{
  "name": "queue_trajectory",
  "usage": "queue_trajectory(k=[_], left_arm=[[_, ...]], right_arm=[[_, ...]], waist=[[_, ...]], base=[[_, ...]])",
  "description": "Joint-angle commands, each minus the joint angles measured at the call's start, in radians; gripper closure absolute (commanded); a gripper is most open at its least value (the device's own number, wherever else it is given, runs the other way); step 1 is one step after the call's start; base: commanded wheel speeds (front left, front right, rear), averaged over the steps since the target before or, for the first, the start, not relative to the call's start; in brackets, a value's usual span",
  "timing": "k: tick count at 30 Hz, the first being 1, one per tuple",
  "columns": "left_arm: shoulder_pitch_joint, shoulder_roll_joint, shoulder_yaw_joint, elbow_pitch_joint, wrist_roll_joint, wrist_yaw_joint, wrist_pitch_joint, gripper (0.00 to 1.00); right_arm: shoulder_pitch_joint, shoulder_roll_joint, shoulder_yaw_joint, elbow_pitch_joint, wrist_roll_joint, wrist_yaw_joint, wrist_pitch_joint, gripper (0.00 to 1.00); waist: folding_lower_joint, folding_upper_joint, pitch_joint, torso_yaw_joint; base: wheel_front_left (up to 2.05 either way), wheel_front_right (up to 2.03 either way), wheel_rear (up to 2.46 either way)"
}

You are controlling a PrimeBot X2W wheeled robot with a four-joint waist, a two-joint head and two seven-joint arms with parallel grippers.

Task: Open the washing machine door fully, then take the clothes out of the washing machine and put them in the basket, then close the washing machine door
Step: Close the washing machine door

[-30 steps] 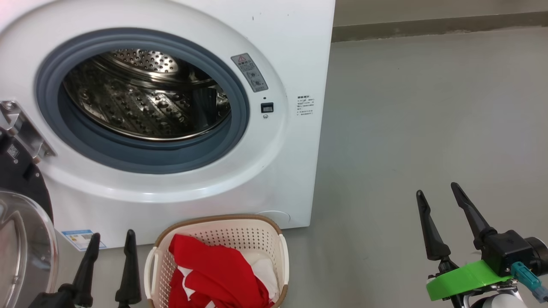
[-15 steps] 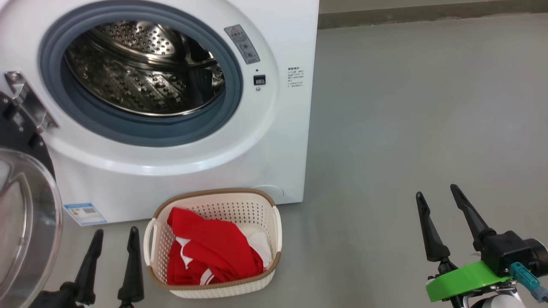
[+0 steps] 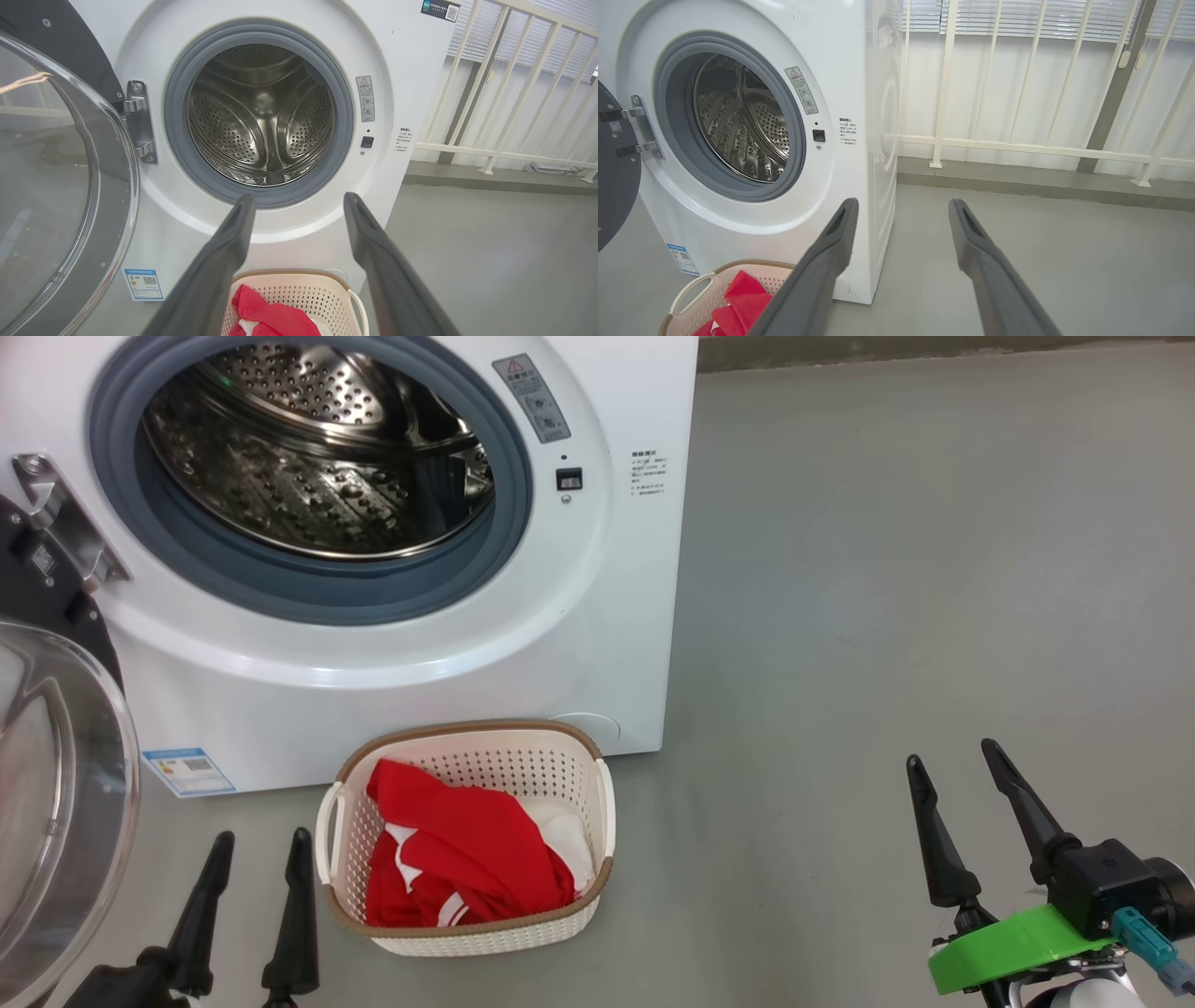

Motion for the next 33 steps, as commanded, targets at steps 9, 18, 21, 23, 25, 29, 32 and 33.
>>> queue_trajectory(k=[9,18,21,23,25,29,32,33], left_arm=[[-0.051,0.022,0.038,-0.021,0.014,0.035,0.0,0.0],[-0.059,0.01,0.054,-0.037,0.011,0.075,-0.004,0.0],[-0.055,0.004,0.061,-0.04,0.005,0.087,-0.006,0.0],[-0.051,0.003,0.064,-0.038,0.007,0.096,-0.007,0.0],[-0.048,0.003,0.062,-0.038,0.011,0.103,-0.006,0.0],[-0.043,0.006,0.053,-0.046,0.021,0.111,-0.002,0.0],[-0.035,0.009,0.051,-0.055,0.025,0.118,0.007,0.0],[-0.032,0.009,0.05,-0.059,0.027,0.12,0.01,0.0]], right_arm=[[-0.034,-0.006,0.029,-0.028,0.006,0.006,-0.006,0.0],[-0.045,-0.006,0.039,-0.043,-0.001,0.006,-0.006,0.0],[-0.045,-0.006,0.044,-0.041,-0.002,0.006,-0.006,0.0],[-0.044,-0.006,0.048,-0.037,-0.002,0.006,-0.006,0.0],[-0.045,-0.006,0.056,-0.035,-0.002,0.006,-0.006,0.0],[-0.051,-0.006,0.07,-0.032,-0.006,0.006,-0.006,0.0],[-0.052,-0.006,0.078,-0.032,-0.007,0.006,-0.006,0.0],[-0.051,-0.006,0.079,-0.033,-0.008,0.006,-0.006,0.0]], waist=[[0.0,0.0,0.022,0.042],[0.0,0.0,0.032,0.124],[0.0,0.0,0.023,0.164],[0.0,0.0,0.015,0.192],[0.0,0.0,0.01,0.221],[0.0,0.0,-0.003,0.283],[0.0,0.0,-0.015,0.327],[0.0,0.0,-0.019,0.341]], base=[[0.0,0.0,0.0],[0.0,0.0,0.0],[0.0,0.0,0.0],[0.0,0.0,0.0],[0.0,0.0,0.0],[0.0,0.0,0.0],[0.0,0.0,0.0],[0.0,0.0,0.0]])
